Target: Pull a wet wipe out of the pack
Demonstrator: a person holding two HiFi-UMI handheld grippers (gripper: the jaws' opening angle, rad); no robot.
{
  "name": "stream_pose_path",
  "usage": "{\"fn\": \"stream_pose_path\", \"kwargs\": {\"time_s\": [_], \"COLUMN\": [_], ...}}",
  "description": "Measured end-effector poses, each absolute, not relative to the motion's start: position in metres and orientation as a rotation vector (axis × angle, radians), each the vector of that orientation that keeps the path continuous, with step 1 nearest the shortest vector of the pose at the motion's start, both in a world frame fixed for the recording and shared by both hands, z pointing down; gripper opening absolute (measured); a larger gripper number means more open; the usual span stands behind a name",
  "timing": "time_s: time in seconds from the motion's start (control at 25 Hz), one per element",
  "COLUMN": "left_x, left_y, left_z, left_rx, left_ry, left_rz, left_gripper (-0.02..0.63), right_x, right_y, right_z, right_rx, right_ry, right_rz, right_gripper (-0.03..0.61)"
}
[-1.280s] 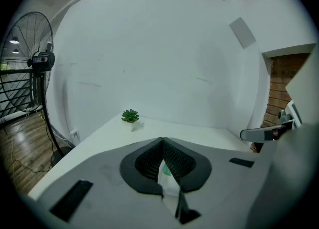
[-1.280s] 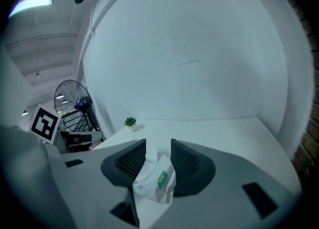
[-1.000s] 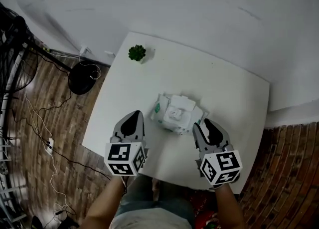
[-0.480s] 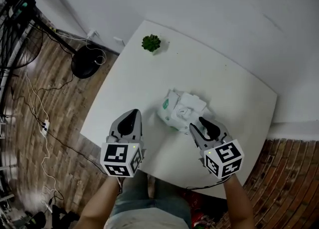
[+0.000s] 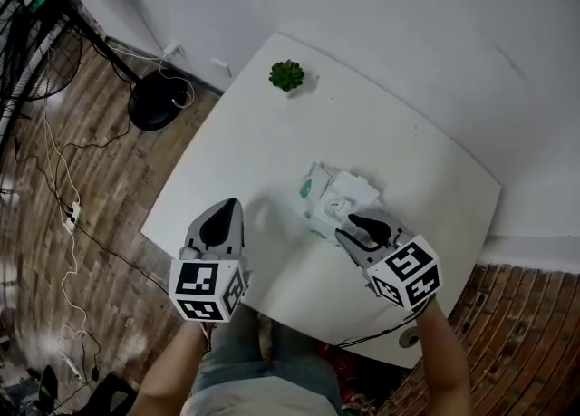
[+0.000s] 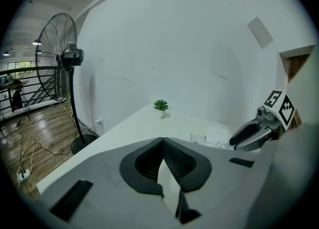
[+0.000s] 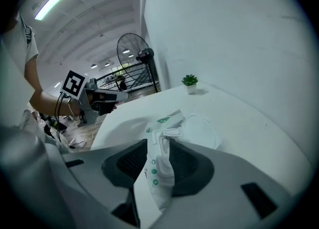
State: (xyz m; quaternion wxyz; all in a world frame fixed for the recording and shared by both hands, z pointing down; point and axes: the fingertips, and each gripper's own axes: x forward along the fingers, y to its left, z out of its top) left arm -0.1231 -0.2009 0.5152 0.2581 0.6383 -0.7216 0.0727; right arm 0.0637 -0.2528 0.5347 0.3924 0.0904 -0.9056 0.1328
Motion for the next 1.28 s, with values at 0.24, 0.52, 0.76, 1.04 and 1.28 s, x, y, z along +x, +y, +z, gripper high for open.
{"fn": "stream_pose_path", "kwargs": {"time_s": [0.24,0.52,0.76,1.04,1.28], "left_x": [-0.133,-0.143,-0.151,-0.152,-0.153], "left_y": [-0.194,-0.186,-0.182,-0.181,-0.181], "left_z": [0.52,0.528,0.531,0.535,0.541], "left_rx": [1.701,1.666,1.641,1.628,1.613], "left_ry": [-1.97,-1.975,-1.984,-1.981,-1.971], "left_rz": [0.192,0.198,0.201,0.197,0.203], "left_gripper": [0.011,0.011,0.011,0.011,0.011], "right_x": [0.056,0.045,0.043,0.041,0.045], "right_y": [-0.247,-0.254,-0.266,-0.262,-0.263], "right_z": [0.546,0.555,0.557,0.56,0.569], "right_rx": [0.028,-0.105,-0.167,-0.326,-0.391], "right_ry": [-2.212,-2.144,-2.097,-2.047,-1.952], "right_rz": [0.255,0.217,0.139,0.128,0.065], "right_gripper": [0.136,0.112,0.102,0.061,0.057]}}
